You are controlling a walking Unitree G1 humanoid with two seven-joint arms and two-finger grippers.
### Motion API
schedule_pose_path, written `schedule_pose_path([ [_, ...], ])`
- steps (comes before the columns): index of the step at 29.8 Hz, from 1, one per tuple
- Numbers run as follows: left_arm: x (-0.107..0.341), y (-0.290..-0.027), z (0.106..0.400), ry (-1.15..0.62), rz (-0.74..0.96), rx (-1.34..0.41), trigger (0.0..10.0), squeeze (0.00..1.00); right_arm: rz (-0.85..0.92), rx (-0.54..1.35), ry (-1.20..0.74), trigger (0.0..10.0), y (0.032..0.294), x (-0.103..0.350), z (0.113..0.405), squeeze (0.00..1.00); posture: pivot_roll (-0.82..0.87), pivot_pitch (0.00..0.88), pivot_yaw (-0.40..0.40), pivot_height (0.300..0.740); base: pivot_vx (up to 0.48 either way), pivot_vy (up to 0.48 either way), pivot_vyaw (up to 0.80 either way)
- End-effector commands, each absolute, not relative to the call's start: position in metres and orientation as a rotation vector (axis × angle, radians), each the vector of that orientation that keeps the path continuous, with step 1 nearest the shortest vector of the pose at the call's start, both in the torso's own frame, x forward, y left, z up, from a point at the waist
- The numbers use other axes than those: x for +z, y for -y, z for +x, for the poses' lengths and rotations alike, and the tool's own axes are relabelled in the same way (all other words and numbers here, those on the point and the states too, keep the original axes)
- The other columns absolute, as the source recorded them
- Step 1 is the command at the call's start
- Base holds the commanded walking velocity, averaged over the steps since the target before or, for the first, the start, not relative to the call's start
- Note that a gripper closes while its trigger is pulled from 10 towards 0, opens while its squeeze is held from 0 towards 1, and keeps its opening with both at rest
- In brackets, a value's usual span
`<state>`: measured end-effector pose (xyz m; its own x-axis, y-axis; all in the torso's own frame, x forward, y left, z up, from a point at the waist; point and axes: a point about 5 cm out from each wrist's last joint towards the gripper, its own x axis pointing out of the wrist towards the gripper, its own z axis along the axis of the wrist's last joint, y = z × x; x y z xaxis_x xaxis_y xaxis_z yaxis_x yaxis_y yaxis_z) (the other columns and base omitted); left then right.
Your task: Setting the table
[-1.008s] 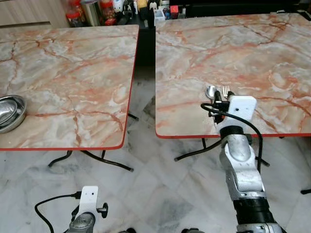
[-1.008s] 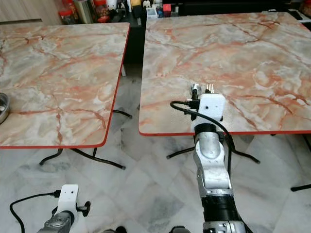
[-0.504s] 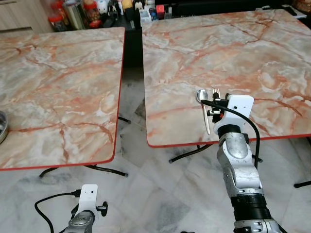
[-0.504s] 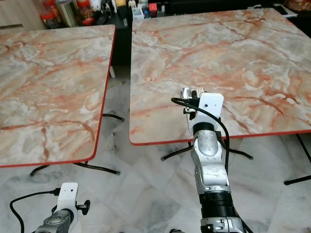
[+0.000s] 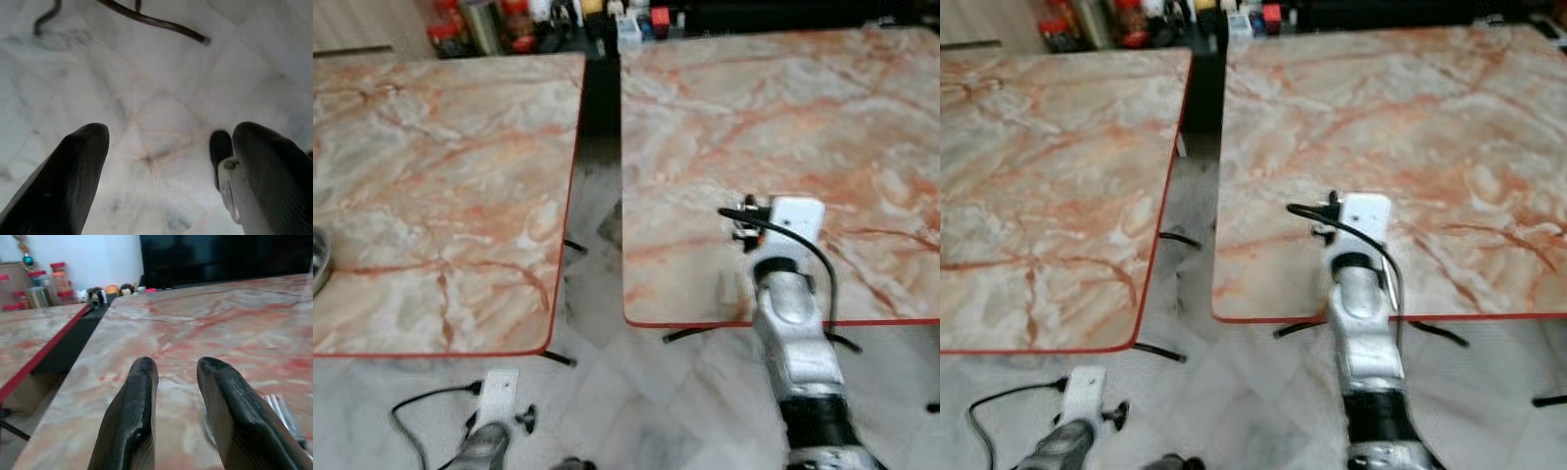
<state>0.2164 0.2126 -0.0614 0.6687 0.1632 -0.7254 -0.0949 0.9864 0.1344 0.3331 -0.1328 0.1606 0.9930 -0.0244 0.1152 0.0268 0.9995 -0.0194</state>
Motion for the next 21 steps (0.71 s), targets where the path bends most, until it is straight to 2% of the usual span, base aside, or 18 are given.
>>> schedule_pose_path([
  [1,-0.064,-0.211,0.213,-0.835,0.079,0.147,10.0,0.0,-0.028,-0.052,0.106,10.0,0.143,0.159,0.332,0.0,-0.15,0.165,0.069,0.74,0.315,0.0,0.0],
  [9,-0.064,-0.214,0.212,-0.837,0.078,0.152,10.0,0.0,-0.055,-0.087,0.07,10.0,0.151,0.154,0.322,0.0,-0.15,0.159,0.068,0.74,0.312,0.0,0.0],
  [13,-0.063,-0.214,0.213,-0.837,0.078,0.154,10.0,0.0,-0.073,-0.114,0.004,10.0,0.155,0.147,0.313,0.0,-0.16,0.16,0.067,0.74,0.0,0.0,0.0],
  [16,-0.063,-0.214,0.213,-0.837,0.078,0.154,10.0,0.0,0.043,-0.195,-0.076,10.0,0.162,0.137,0.308,0.0,-0.16,0.161,0.068,0.74,0.0,0.0,0.0],
  [21,-0.063,-0.213,0.214,-0.837,0.076,0.152,10.0,0.0,0.061,-0.267,-0.144,10.0,0.167,0.137,0.301,0.0,-0.15,0.171,0.072,0.74,0.0,0.0,0.0],
])
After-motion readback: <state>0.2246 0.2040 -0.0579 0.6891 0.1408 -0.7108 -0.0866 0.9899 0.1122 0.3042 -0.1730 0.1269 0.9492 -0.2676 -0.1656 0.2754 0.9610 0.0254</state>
